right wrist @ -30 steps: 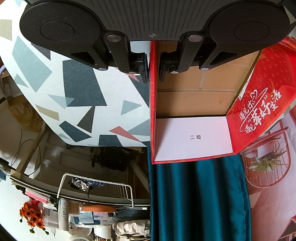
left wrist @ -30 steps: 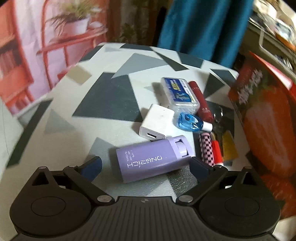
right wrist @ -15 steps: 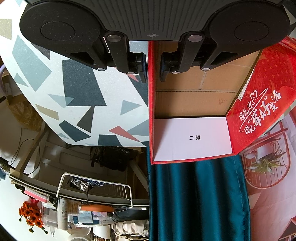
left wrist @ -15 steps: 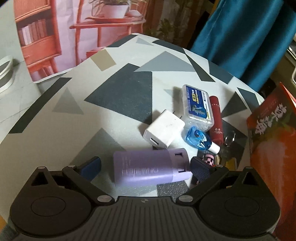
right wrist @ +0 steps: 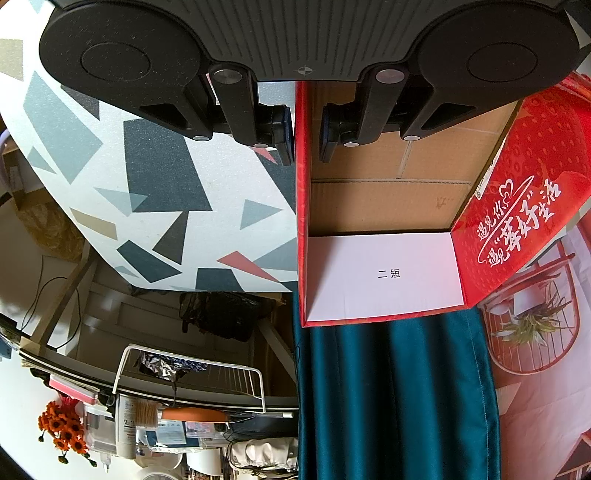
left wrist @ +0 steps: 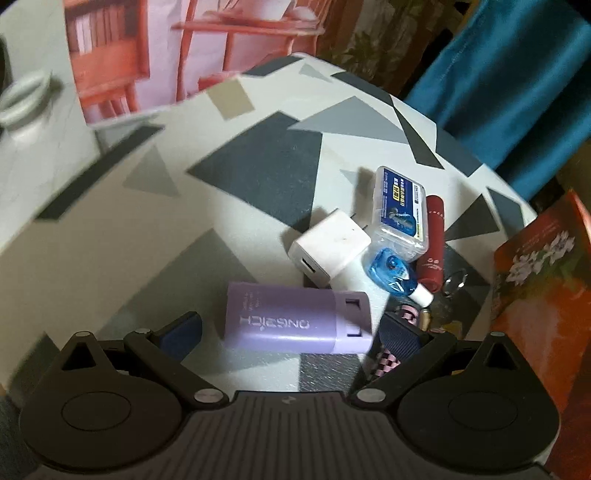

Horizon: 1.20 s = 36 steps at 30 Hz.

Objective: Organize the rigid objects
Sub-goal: 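Position the left gripper around the purple power bank, then close the left gripper on the purple power bank and lift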

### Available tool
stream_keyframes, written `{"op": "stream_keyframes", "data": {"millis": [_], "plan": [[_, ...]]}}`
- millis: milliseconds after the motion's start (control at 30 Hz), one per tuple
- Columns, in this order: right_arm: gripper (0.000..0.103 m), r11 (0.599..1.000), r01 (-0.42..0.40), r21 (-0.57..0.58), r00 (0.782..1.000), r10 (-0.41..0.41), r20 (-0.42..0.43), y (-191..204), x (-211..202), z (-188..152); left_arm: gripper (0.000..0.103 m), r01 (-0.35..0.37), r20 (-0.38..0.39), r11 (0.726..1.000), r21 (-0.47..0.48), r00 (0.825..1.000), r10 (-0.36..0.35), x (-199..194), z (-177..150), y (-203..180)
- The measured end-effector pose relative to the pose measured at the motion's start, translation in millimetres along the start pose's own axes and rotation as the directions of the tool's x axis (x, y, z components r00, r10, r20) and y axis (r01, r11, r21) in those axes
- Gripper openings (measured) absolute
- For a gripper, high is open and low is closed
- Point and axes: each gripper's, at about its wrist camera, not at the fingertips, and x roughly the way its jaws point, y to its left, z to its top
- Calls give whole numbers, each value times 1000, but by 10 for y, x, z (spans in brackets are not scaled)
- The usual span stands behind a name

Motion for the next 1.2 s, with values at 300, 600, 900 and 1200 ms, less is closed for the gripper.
{"op": "stream_keyframes", "data": {"millis": [300, 600, 900, 1200], "plan": [[16, 1000, -2, 3, 1000, 2, 1, 6, 2, -5, 103, -44, 65, 999, 27, 997, 42, 7, -75, -94], [16, 1000, -2, 4, 1000, 2, 2, 10, 3, -10, 103, 55, 10, 997, -50, 998, -54, -92, -34, 57], [16, 1000, -3, 4, 1000, 3, 2, 10, 4, -9, 103, 89, 14, 996, -27, 996, -88, -94, -92, -10], [17, 1000, -4, 3, 1000, 4, 2, 10, 2, -9, 98, -41, 49, 996, 82, 998, 37, 15, -134, -181]]}}
